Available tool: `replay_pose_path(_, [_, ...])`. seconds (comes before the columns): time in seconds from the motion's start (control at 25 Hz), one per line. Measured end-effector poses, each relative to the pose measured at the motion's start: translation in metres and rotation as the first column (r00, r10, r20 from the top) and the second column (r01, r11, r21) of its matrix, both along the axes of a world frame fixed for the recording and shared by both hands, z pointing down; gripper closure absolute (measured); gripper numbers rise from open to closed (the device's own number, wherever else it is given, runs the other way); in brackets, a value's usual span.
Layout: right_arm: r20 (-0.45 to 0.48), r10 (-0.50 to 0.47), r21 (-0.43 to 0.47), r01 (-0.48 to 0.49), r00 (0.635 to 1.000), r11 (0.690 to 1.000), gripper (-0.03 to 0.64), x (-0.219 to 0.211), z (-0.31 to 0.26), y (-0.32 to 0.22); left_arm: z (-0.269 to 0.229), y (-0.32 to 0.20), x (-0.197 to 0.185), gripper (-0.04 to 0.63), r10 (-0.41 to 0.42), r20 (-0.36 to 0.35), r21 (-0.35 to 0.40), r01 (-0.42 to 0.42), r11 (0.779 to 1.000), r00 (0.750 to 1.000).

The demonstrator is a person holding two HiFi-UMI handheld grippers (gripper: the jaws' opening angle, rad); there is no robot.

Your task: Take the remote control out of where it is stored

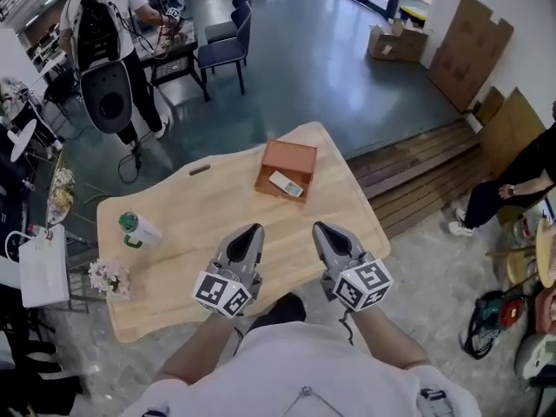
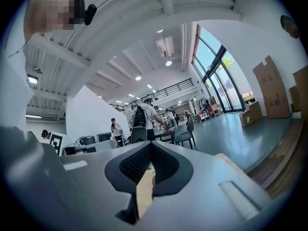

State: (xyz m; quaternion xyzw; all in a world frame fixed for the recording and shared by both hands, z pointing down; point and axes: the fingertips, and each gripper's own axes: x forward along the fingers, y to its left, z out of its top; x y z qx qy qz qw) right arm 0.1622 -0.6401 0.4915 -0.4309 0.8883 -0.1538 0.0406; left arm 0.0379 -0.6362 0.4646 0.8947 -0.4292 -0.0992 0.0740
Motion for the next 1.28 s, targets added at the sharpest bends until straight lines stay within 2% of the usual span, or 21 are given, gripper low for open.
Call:
replay_pose_path(0.32, [-0.062,-0.024,-0.045,0.021,0.998,0.999,0.589,-0.009,0.006,-0.083,0.000,-0.077,0.003,0.594,0.013,-0.014,0.010,-0.013,1.000,1.000])
replay_pose_path(0.48, [-0.095,-0.047,-0.045,0.043,0.994,0.998,0.589,-0.027,0.011,-0.116,0.008,-0.107,-0.006,0.594,0.011,-0.015,0.013,-0.011,1.000,1.000])
replay_pose_path(0.72, [-0.137,-0.083,-0.069,0.074,0.987,0.995,0.589,-0.041,0.029,-0.148,0.027,-0.129,-0.025,0.594,-0.041,-0.058,-0.038,0.039,0.998,0.997])
replay_pose_path(1.0, [-0.124,-0.152,-0.151,0.133,0.981,0.980,0.589,-0.052,0.062,-0.195,0.051,-0.143,-0.054,0.594,-0.145,-0.069,-0.080,0.139,0.987,0.987])
replay_pose_path(1.16, [-0.207,-0.227,-0.193,0.188,0.952,0.963,0.589,-0.065,0.099,-0.228,0.062,-0.147,-0.065,0.594,-0.201,-0.064,-0.106,0.193,0.975,0.978])
replay_pose_path(1.28, [-0.311,-0.284,-0.278,0.199,0.907,0.940,0.586,-0.070,0.160,-0.261,0.072,-0.152,-0.071,0.594,-0.230,-0.056,-0.123,0.222,0.967,0.972])
